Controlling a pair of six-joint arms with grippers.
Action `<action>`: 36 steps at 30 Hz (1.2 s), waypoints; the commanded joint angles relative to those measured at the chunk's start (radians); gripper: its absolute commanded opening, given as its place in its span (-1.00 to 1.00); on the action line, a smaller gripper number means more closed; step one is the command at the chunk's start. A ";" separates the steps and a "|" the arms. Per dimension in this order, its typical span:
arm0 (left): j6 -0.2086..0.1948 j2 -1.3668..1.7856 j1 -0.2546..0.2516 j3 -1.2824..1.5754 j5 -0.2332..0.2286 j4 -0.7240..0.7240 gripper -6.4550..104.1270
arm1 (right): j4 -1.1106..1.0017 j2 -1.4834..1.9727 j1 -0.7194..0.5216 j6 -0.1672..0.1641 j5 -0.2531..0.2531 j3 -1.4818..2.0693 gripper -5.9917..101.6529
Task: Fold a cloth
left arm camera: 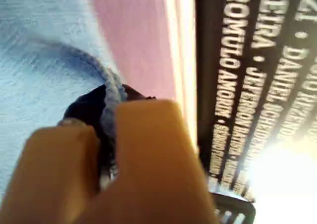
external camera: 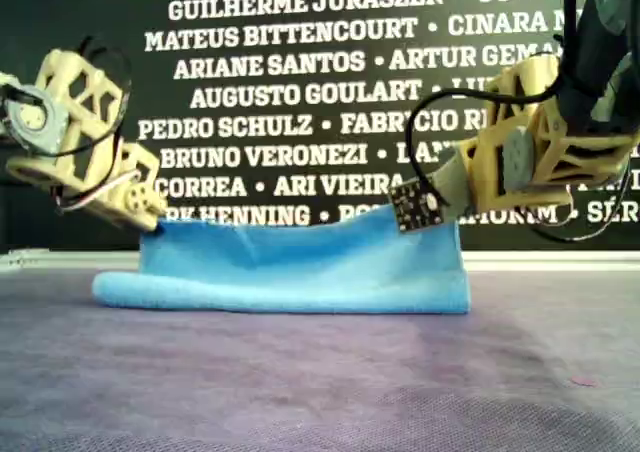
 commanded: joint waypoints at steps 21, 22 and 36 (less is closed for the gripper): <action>0.006 0.034 0.018 -0.067 0.008 -0.028 0.19 | -0.028 0.041 -0.008 -0.003 0.009 -0.067 0.35; 0.006 0.034 0.018 -0.066 0.003 -0.028 0.19 | -0.028 0.044 -0.009 -0.003 0.009 -0.067 0.35; 0.008 0.054 0.018 -0.066 -0.005 -0.020 0.19 | -0.025 0.055 -0.009 -0.003 0.009 -0.046 0.35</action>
